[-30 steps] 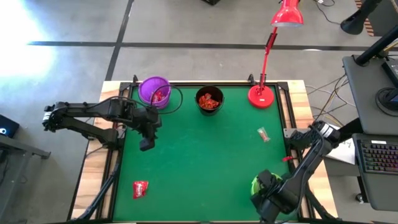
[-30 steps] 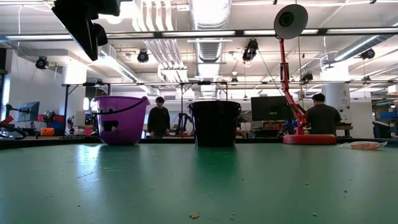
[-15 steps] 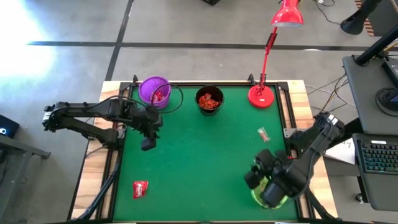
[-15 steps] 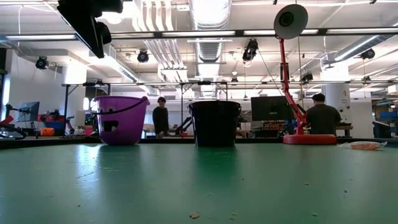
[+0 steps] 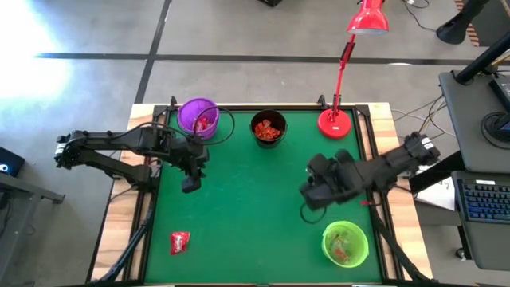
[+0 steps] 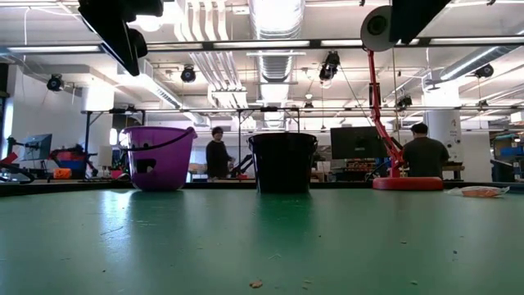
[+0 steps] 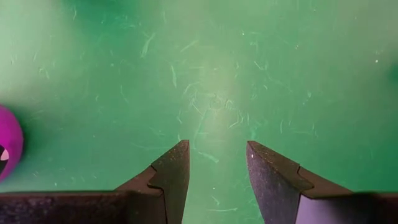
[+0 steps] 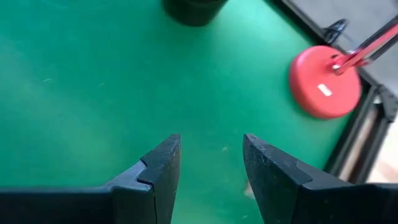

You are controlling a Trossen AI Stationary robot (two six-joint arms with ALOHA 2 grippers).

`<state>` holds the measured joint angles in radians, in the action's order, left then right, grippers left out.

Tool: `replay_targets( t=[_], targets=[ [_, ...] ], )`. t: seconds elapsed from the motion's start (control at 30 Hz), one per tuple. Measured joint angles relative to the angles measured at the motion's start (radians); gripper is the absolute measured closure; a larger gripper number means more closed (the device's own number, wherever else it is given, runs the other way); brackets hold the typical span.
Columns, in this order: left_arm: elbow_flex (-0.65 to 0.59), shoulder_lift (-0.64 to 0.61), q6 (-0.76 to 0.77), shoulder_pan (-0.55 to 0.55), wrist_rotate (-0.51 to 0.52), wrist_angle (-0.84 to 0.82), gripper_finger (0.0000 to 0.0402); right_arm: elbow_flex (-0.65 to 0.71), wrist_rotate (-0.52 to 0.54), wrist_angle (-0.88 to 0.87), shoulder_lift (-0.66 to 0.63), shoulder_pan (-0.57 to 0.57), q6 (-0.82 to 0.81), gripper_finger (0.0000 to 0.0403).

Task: Sort candy
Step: Put the red gummy into the green bucket

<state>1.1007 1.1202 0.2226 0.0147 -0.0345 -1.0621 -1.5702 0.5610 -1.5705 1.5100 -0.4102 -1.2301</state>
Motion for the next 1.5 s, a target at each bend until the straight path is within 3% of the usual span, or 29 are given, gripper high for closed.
replay_targets(
  t=[0.3,0.53,0.9,1.5],
  targets=[
    [0.0,0.0,0.019,0.0,0.0,-0.001,0.0261,0.144,-0.045,0.0,-0.068,0.208,0.157,0.0236],
    [0.0,0.0,0.023,0.0,0.001,-0.001,0.026,0.369,-0.139,0.014,-0.198,0.34,0.135,0.0236],
    [0.0,0.0,0.041,0.0,0.002,0.0,0.0261,0.718,-0.263,0.23,-0.403,0.473,0.104,0.0247],
    [0.0,0.0,0.091,0.0,0.028,0.01,0.026,0.797,-0.279,0.326,-0.377,0.609,0.316,0.0234]
  ],
)
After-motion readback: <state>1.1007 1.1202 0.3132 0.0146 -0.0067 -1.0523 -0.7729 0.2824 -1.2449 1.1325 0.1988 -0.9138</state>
